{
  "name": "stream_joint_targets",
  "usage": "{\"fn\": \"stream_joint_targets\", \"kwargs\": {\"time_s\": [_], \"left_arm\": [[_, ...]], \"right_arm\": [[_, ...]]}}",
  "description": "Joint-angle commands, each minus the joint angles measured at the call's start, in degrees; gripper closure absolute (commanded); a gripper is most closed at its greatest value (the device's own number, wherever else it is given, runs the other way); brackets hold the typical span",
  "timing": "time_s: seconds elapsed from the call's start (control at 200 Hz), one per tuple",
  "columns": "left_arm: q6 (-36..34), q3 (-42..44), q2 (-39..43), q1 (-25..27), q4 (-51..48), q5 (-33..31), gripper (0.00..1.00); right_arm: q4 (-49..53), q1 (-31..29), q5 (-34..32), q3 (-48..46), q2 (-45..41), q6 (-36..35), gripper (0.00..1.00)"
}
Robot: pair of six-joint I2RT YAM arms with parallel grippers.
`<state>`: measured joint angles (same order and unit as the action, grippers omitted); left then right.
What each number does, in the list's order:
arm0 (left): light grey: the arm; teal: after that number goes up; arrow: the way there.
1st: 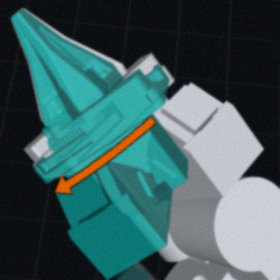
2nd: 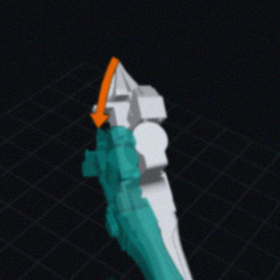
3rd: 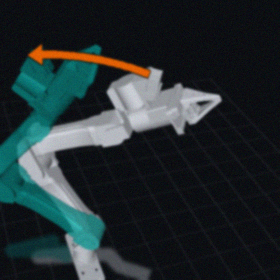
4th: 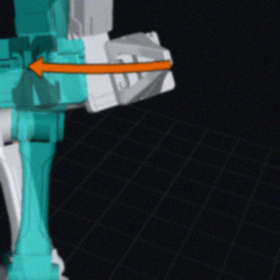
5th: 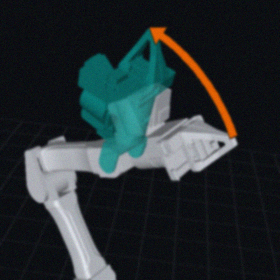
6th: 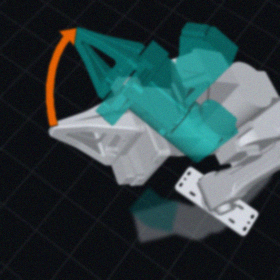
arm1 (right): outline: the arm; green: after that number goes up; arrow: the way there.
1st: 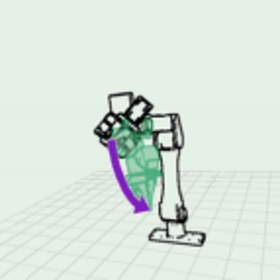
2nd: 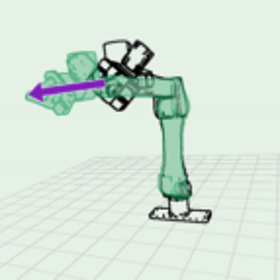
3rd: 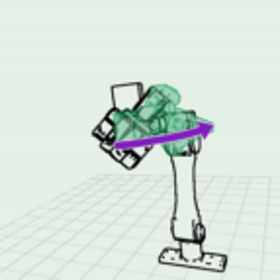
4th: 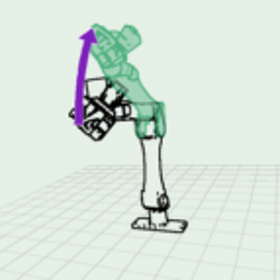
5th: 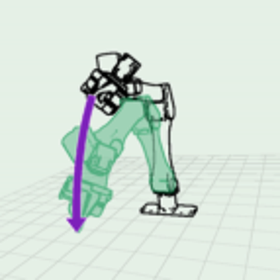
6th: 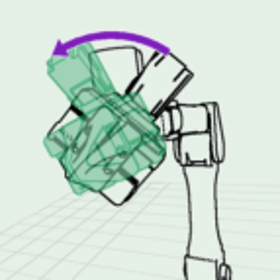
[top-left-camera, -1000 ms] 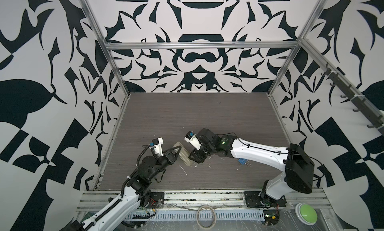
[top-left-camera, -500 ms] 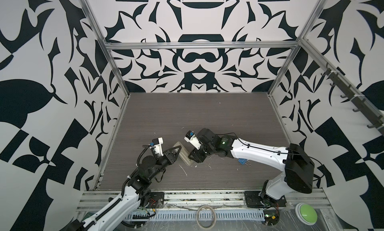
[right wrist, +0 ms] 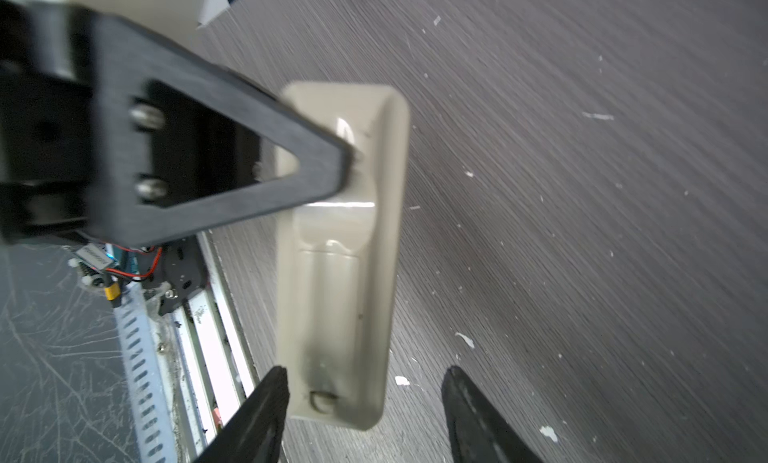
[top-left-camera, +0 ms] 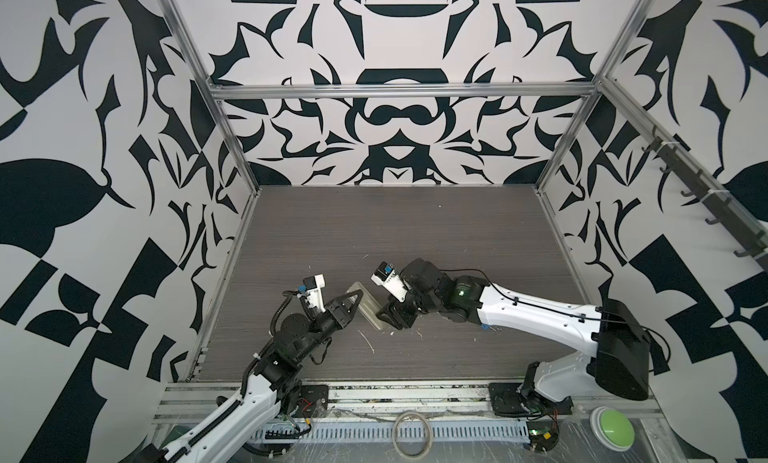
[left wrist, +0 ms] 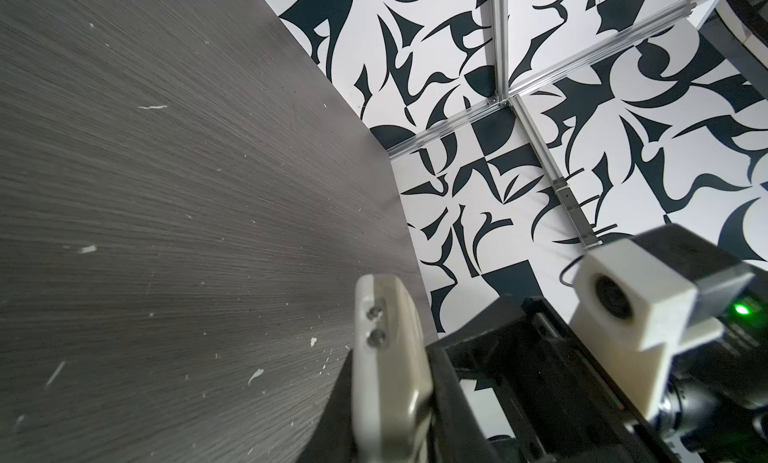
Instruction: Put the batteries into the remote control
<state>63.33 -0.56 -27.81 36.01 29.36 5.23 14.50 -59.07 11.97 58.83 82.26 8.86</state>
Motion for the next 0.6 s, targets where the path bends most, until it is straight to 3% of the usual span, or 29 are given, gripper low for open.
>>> {"fn": "stream_joint_targets", "kwargs": {"time_s": [0.0, 0.595], "left_arm": [[0.79, -0.3, 0.75, 0.11, 2.19, -1.23, 1.0], [1.18, 0.03, 1.27, 0.11, 1.62, -2.69, 1.0]], "right_arm": [[-4.56, -0.52, 1.56, -1.16, -2.5, -0.76, 0.34], [-3.31, -0.86, -0.16, 0.83, 3.08, 0.48, 0.3]]}}
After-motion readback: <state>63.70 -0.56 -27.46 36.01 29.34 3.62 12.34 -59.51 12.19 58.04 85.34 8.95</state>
